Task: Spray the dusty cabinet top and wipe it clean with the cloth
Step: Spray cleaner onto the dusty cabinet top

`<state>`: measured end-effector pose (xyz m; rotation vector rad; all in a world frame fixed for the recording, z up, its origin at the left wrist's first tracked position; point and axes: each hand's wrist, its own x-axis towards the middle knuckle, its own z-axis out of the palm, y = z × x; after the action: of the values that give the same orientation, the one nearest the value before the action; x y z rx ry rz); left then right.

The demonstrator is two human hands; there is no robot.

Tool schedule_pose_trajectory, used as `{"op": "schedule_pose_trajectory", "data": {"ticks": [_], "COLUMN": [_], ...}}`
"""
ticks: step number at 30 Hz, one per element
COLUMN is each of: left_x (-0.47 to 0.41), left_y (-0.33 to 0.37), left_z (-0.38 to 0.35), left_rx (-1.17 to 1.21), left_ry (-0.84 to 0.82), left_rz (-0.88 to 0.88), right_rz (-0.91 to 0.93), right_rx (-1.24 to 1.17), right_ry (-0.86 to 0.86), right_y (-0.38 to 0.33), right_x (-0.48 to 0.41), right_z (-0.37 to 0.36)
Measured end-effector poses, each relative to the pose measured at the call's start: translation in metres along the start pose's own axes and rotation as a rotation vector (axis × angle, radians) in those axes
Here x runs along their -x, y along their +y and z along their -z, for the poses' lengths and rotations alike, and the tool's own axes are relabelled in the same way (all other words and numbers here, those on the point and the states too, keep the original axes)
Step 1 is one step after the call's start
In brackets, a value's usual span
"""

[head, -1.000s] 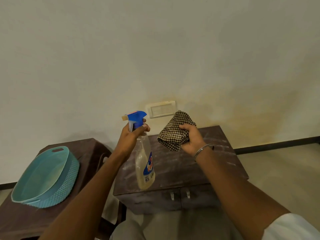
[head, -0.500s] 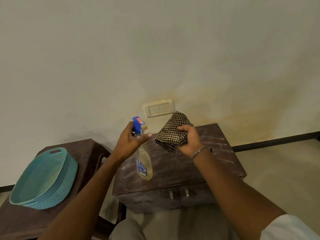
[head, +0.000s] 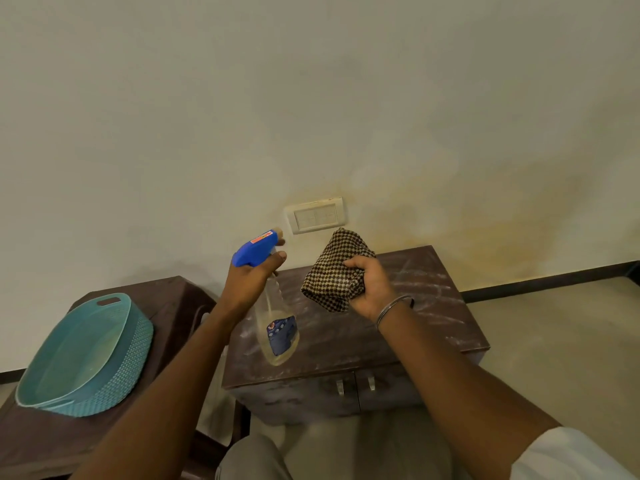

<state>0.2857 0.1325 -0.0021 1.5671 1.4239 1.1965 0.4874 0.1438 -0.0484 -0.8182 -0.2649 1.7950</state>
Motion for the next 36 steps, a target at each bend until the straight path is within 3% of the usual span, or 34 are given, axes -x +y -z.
{"op": "schedule_pose_trajectory", "data": {"ticks": [6,18,24,28,32,36], "left_x": [0.004,0.007,0.012,0.009,0.017,0.025], "left_y": [0.009,0.002,-0.007,-0.006,-0.004,0.002], "left_z": [-0.002,-0.008,-0.010,-0.005,-0.004,-0.014], "left_rx": [-0.178,-0.561,-0.573,-0.672,-0.548,-0.591], "left_ry": [-0.176,-0.248,-0.097,-0.164,-0.179,-0.136], "left_rz": [-0.086,-0.119,-0.123,-0.161,-0.095,-0.156], "right_rz": [0.018,0.117,0.122,0.121,0.120,0.131], "right_rx": [0.020,-0.041,-0.031,-0.027,-0.022,-0.018], "right_ry": [0.002,-0.043,-0.047,-0.030,-0.024,-0.029], "right_y": [-0.004,-0.009,-0.008,-0.007,-0.009,-0.008], "right_x": [0.003,0.011,0.017,0.018,0.018,0.019], "right_z": [-0.001,0.012,0.009,0.008,0.008,0.006]}}
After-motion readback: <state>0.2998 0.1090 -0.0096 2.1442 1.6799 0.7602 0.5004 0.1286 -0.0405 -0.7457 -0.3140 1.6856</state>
